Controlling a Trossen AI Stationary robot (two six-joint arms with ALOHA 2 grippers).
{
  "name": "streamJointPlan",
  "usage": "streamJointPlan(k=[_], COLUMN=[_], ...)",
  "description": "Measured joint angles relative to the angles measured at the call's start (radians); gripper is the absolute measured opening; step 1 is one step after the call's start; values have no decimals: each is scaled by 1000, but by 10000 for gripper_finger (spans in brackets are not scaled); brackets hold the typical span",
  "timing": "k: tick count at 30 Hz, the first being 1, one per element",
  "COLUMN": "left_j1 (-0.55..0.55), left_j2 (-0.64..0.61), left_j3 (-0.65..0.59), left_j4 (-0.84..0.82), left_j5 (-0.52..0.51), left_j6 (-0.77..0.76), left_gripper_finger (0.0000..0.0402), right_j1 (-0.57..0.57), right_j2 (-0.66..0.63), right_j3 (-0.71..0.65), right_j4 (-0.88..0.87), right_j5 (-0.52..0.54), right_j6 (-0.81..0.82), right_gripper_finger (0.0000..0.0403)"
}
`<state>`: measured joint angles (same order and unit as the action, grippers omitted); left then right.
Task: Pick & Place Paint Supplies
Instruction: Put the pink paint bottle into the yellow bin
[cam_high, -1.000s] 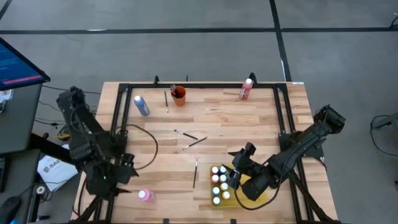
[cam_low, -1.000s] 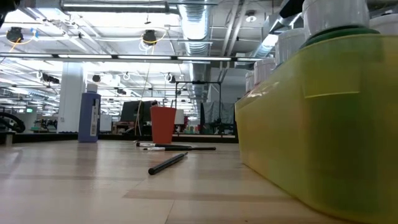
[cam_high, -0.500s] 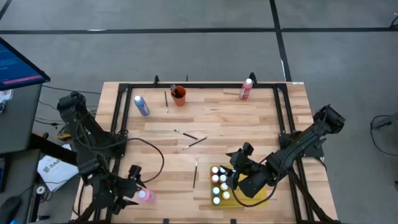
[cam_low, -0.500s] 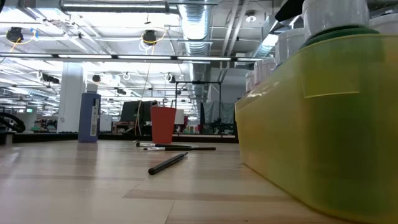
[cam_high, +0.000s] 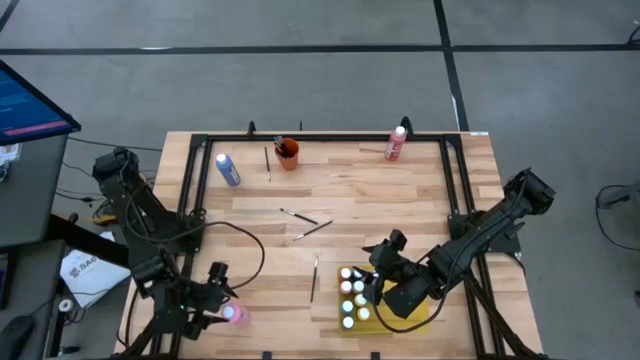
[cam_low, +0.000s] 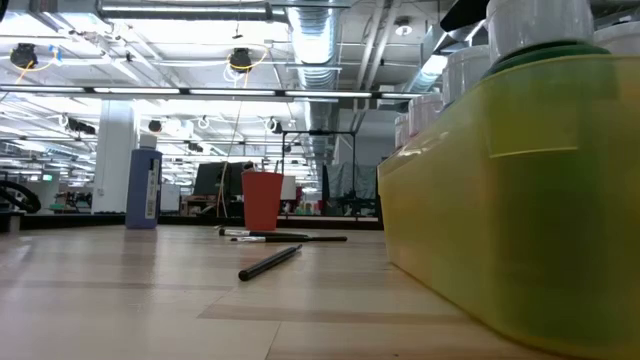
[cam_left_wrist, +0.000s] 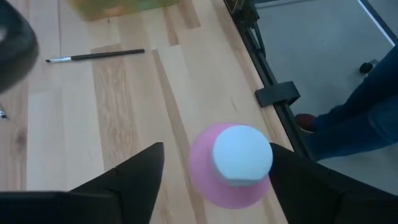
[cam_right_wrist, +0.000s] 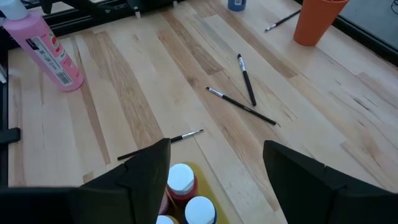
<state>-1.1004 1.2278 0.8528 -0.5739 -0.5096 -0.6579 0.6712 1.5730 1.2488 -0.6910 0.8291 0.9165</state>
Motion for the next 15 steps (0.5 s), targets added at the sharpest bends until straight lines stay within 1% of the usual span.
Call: streamJointPlan(k=[8,15], left_j1=[0,3], left_j2=[0,-15], left_j3=[0,0], left_j4=[0,-9], left_j5=[-3,-5], left_j6=[2,-3], left_gripper_finger=[192,106], right_j1=[-10,-14], right_j2=[0,0], right_j3=[0,0], right_j4=[0,0], right_j5=[0,0], right_j6=[0,0], right_gripper_finger=[251,251])
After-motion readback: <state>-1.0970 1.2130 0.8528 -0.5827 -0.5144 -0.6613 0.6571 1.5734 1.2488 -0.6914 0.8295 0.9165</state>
